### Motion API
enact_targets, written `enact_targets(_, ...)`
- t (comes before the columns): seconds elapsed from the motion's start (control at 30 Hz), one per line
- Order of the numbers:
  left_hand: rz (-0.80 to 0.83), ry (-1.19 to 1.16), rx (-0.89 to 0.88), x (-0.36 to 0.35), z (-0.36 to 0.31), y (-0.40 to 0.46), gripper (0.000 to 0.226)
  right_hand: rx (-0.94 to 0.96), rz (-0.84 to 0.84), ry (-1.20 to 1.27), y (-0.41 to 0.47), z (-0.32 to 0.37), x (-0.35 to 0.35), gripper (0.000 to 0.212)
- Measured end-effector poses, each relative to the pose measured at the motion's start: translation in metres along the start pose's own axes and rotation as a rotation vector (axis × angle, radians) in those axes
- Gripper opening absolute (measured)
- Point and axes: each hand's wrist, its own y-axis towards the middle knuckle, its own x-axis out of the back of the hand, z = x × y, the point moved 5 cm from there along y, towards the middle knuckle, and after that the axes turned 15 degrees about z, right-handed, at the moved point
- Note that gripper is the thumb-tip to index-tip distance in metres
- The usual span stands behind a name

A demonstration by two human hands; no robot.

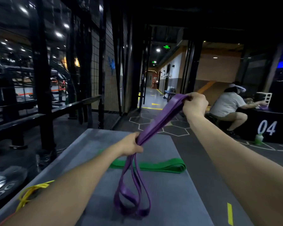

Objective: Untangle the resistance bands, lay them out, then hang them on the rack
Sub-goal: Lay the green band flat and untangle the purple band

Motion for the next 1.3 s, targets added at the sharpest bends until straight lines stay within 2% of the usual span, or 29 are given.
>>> enact_targets(0.17, 0.006, 0.286, 0.113, 0.027, 0.036, 0.01, 0.027, -0.139, -0.011, 0.04, 0.001, -0.057, -0.017, 0.026)
enact_targets(0.27, 0.028, 0.545, 0.186, 0.074, 0.036, 0.013, 0.019, -0.242, 0.035, 0.146, 0.0, -0.093, -0.057, 0.024)
enact_targets(0.37, 0.115, 0.744, 0.283, 0.111, 0.053, 0.022, 0.012, -0.299, 0.104, 0.232, 0.001, -0.121, -0.107, 0.019)
enact_targets(0.47, 0.173, 0.905, 0.374, 0.119, 0.082, 0.036, 0.008, -0.354, 0.169, 0.274, 0.0, -0.151, -0.146, 0.01)
enact_targets(0.53, 0.21, 0.936, 0.421, 0.106, 0.105, 0.051, 0.018, -0.401, 0.19, 0.269, -0.006, -0.181, -0.164, 0.007)
enact_targets(0.73, 0.378, 0.78, 0.384, -0.008, 0.182, 0.111, 0.029, -0.56, 0.204, 0.101, -0.046, -0.289, -0.174, 0.016)
enact_targets(0.83, 0.444, 0.694, 0.327, -0.062, 0.198, 0.13, 0.031, -0.561, 0.162, -0.036, -0.059, -0.323, -0.155, 0.023)
enact_targets(0.9, 0.407, 0.677, 0.299, -0.082, 0.201, 0.138, 0.041, -0.523, 0.134, -0.099, -0.062, -0.332, -0.14, 0.027)
enact_targets(1.03, 0.268, 0.653, 0.207, -0.109, 0.196, 0.146, 0.037, -0.518, 0.14, -0.167, -0.067, -0.349, -0.124, 0.027)
enact_targets(1.2, 0.165, 0.347, 0.088, -0.118, 0.206, 0.145, 0.051, -0.517, 0.132, -0.19, -0.074, -0.364, -0.123, 0.022)
enact_targets(1.3, 0.133, 0.294, 0.034, -0.117, 0.206, 0.145, 0.053, -0.444, 0.143, -0.228, -0.073, -0.36, -0.123, 0.026)
